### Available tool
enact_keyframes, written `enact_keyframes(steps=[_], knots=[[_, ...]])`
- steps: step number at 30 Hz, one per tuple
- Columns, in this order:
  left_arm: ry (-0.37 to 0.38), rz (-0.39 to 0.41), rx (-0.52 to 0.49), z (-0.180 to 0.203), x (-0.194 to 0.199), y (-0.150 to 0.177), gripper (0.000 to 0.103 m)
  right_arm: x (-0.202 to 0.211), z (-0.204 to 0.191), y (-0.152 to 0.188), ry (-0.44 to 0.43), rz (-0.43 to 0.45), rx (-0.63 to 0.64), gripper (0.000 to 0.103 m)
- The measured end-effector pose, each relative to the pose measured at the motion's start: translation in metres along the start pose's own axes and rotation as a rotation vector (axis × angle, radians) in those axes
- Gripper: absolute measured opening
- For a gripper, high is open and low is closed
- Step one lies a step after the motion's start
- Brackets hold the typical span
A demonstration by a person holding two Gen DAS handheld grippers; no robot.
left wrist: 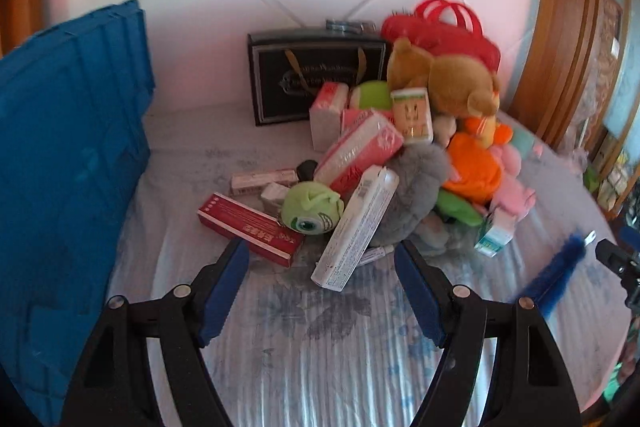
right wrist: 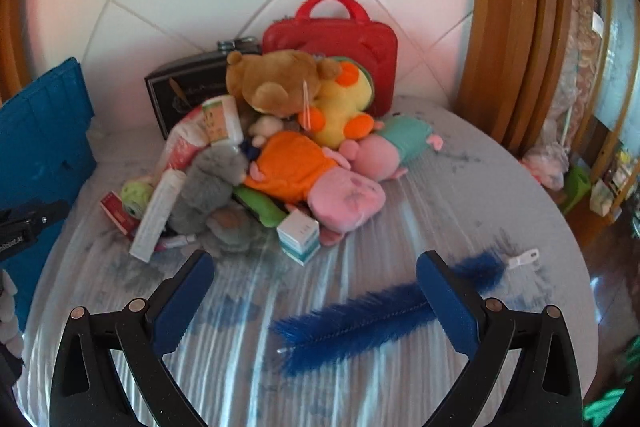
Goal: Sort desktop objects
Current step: 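Move both tools back toward the pile on the table, then grasp the long white medicine box with the left tool while the right tool grasps a small white box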
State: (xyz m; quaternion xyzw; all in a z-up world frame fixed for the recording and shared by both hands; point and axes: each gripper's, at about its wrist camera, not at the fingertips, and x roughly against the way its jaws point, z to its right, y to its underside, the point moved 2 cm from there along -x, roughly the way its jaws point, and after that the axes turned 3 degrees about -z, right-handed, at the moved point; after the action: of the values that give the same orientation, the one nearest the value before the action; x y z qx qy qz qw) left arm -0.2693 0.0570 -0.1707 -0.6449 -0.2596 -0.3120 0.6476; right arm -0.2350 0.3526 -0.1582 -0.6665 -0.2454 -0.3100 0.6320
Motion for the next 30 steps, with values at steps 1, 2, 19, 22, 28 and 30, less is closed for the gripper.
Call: enact_keyframes(steps=[1,2,19,22,28,30], knots=[[-0.002,-0.018,-0.020,0.004,-0.013,0.000,0.075,-0.008,0.001,0.002,0.002,-0.014,-0.001,0.099],[-0.002,-0.027,-0.032,0.007,-0.020,-0.002,0.075,-0.019,0.002,0.004,0.002,-0.037,-0.006,0.097],[0.036,-0.207,-0.127,0.029,-0.158,-0.007,0.064,-0.153,0.000,0.002,-0.033,-0.238,-0.084,0.074],[0.050,-0.243,-0.121,0.028,-0.170,-0.005,0.044,-0.172,-0.001,0.002,-0.041,-0.266,-0.095,0.067],[0.050,-0.239,-0.086,0.024,-0.166,-0.004,0.038,-0.190,-0.002,0.000,-0.052,-0.272,-0.100,0.054],[0.045,-0.233,-0.079,0.023,-0.159,-0.004,0.035,-0.191,-0.004,0.000,-0.053,-0.273,-0.086,0.049]])
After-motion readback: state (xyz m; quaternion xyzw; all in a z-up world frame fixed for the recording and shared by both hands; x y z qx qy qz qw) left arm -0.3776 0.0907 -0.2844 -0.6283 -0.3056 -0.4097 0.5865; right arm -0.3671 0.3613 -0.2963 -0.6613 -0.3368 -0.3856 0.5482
